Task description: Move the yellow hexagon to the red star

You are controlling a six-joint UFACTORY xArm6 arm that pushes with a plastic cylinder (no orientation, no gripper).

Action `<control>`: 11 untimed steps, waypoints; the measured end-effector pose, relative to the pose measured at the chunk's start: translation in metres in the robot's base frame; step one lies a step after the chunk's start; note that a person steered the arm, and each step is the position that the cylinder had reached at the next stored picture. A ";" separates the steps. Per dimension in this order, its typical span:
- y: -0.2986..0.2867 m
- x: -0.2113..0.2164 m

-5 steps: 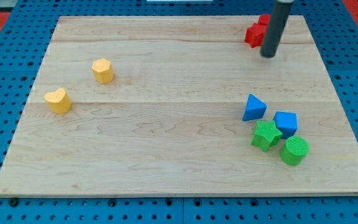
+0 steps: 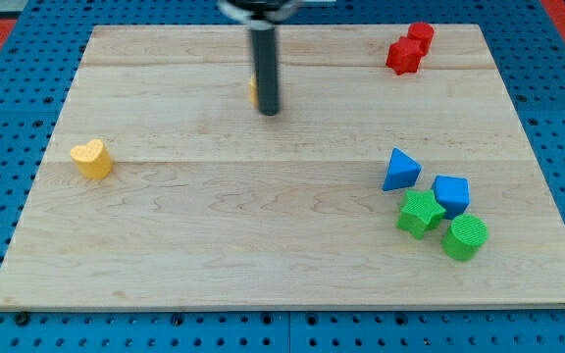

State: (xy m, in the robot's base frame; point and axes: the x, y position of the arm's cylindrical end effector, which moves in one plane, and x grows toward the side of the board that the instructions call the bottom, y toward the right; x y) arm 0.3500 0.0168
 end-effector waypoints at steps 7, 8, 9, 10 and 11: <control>0.095 -0.077; 0.022 -0.061; -0.034 -0.095; 0.078 -0.125; 0.048 -0.105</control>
